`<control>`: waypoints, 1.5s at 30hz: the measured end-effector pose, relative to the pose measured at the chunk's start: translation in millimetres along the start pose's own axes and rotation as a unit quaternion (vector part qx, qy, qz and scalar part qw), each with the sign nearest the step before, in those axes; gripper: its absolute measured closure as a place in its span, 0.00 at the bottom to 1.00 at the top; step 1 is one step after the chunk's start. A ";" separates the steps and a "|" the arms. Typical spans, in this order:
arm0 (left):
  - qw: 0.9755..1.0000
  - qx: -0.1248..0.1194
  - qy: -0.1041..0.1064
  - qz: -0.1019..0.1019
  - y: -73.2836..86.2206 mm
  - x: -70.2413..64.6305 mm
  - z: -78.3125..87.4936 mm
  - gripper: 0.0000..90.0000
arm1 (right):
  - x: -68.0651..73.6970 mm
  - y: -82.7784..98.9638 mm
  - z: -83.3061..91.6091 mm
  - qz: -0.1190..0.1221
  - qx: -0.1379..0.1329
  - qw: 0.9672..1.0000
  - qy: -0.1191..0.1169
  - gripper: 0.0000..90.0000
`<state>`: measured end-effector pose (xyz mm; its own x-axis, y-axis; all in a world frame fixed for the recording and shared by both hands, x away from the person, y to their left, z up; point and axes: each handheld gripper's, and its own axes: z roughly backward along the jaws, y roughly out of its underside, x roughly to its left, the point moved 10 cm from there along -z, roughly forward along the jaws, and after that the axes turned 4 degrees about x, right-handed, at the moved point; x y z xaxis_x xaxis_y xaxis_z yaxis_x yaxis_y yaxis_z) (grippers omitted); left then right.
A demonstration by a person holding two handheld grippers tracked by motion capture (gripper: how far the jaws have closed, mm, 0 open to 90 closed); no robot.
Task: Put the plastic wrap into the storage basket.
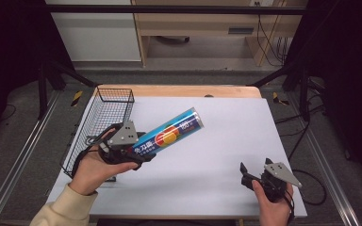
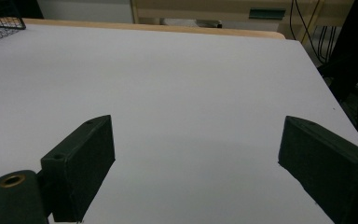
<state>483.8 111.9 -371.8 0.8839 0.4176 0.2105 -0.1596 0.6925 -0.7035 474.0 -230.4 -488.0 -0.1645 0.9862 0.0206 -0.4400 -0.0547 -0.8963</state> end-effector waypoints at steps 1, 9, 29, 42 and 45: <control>1.000 0.001 -0.010 0.006 0.9 1.6 2.3 0.36 | 0.4 0.0 0.2 0.001 0.000 1.000 0.000 0.12; 0.998 0.007 -0.046 0.037 9.0 10.9 13.7 0.36 | 0.9 0.2 1.5 0.004 0.002 1.000 0.002 0.12; 0.986 0.035 -0.118 0.114 38.7 43.6 20.3 0.36 | 11.6 -2.7 0.8 0.026 -0.002 1.000 0.005 0.11; 0.962 0.041 -0.180 0.200 65.0 48.9 46.5 0.36 | 12.4 -3.9 3.7 0.028 -0.005 1.000 0.013 0.12; 0.958 0.042 -0.190 0.209 67.5 49.6 48.2 0.36 | 11.9 -4.5 5.8 0.027 -0.007 0.999 0.018 0.13</control>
<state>495.7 207.7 -376.1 0.5130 0.8423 0.1655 -0.5138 0.4557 -0.7269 468.9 -219.4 -481.1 -0.1554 0.9868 -0.0448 -0.4187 -0.1069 -0.9018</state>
